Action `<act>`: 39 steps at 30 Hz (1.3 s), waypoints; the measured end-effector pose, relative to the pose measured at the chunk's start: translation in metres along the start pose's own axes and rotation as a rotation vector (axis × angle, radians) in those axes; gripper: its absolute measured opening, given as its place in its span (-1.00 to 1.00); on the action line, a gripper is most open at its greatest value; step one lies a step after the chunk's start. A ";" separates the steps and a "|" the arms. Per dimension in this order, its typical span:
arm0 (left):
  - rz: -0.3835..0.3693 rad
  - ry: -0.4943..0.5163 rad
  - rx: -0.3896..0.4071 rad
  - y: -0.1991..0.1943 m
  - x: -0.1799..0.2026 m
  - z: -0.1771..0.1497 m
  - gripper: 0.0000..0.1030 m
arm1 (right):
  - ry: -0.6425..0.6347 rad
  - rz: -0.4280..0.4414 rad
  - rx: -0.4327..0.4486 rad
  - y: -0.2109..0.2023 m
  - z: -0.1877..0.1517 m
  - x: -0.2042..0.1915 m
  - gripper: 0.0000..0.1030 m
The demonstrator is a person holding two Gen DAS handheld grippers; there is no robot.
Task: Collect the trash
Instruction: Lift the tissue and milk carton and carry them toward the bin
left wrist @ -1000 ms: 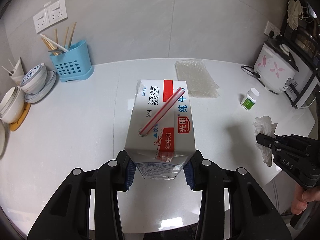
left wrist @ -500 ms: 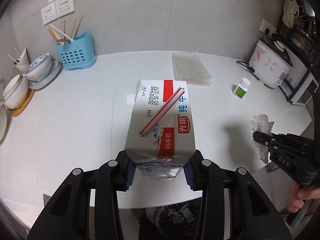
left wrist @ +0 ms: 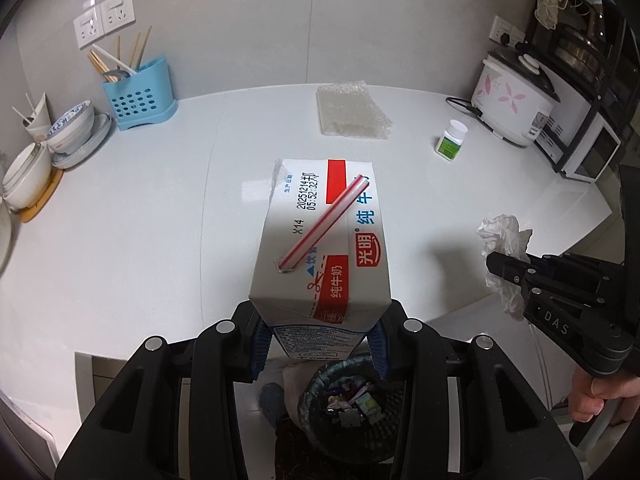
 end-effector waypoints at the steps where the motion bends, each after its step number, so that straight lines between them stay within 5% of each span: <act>1: 0.000 0.000 -0.005 -0.001 -0.001 -0.004 -0.24 | -0.001 0.001 -0.002 -0.001 -0.003 -0.001 -0.77; 18: -0.005 0.023 -0.073 0.000 -0.005 -0.071 -0.24 | -0.020 0.048 0.004 -0.013 -0.044 -0.016 -0.77; 39: -0.002 0.050 -0.090 0.039 -0.019 -0.132 -0.24 | -0.039 0.059 -0.026 0.024 -0.116 -0.041 -0.77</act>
Point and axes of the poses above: each gripper's, at about its wrist camera, not at the fingertips, and y roughly the way its jaws point, x to its right, z to its top, the point moved 9 cm from there along y, roughly the way its jaws point, and after that the axes turned 15 degrees about -y, right-handed, at the moved point
